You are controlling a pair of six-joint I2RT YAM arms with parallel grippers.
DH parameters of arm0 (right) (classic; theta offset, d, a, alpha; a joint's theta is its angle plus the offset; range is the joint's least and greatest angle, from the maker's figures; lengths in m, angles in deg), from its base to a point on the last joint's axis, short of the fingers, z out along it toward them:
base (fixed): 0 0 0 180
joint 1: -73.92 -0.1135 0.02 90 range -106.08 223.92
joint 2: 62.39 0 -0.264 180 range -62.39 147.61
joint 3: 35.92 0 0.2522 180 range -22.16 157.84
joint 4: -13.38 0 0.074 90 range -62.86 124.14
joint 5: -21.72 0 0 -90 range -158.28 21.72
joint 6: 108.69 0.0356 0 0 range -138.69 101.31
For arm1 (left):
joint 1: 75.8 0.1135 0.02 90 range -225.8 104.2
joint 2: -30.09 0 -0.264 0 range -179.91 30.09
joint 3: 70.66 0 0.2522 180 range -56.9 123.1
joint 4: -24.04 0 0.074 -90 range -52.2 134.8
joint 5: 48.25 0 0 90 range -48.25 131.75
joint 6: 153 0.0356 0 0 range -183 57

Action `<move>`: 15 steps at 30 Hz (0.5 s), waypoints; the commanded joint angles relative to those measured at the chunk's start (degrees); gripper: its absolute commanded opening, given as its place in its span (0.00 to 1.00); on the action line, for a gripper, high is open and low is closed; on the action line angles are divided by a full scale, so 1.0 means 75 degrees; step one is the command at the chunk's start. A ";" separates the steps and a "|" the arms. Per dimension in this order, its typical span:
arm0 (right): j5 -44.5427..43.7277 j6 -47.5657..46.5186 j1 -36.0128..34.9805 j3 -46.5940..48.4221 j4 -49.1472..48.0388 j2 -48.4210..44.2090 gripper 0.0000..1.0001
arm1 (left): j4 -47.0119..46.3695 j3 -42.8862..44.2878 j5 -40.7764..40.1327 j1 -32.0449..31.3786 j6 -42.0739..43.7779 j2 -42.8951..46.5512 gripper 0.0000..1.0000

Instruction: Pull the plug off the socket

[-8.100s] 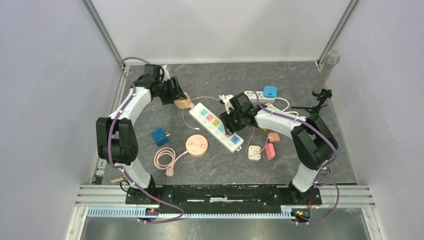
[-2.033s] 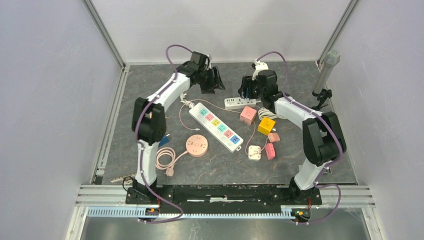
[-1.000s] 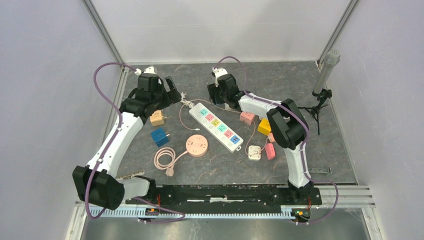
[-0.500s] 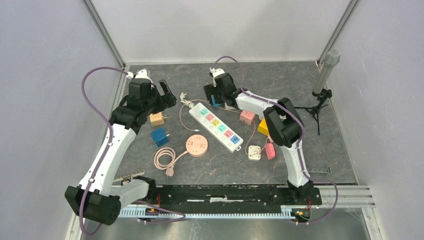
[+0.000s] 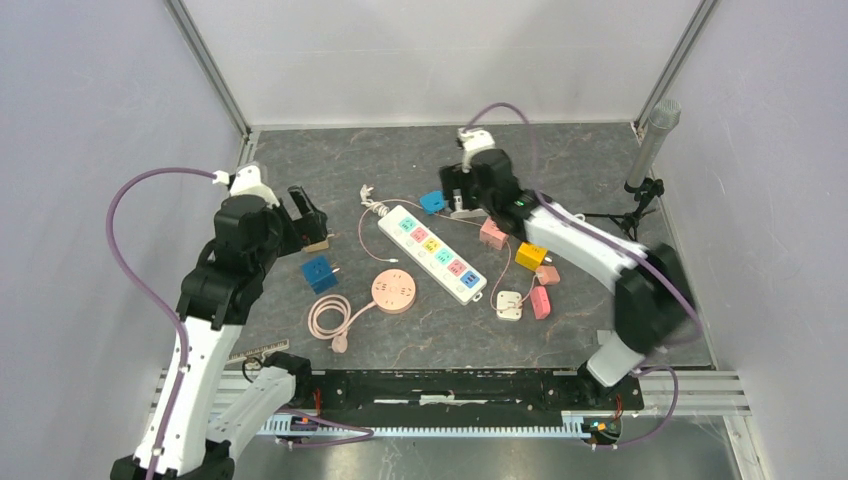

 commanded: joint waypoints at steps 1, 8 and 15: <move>-0.1483 0.0042 -0.0023 -0.1989 -0.0434 -0.2614 0.91 | 0.0114 -0.0133 -0.0675 0.0035 0.0441 0.0654 1.00; -0.3067 0.0057 -0.0071 -0.3217 0.0923 -0.6220 0.89 | 0.1206 0.0823 -0.1469 0.0032 -0.0005 0.1039 1.00; -0.4899 -0.0558 -0.0065 -0.2659 0.2382 -0.8818 0.90 | 0.2141 0.1884 -0.1784 0.0032 -0.0161 0.1155 1.00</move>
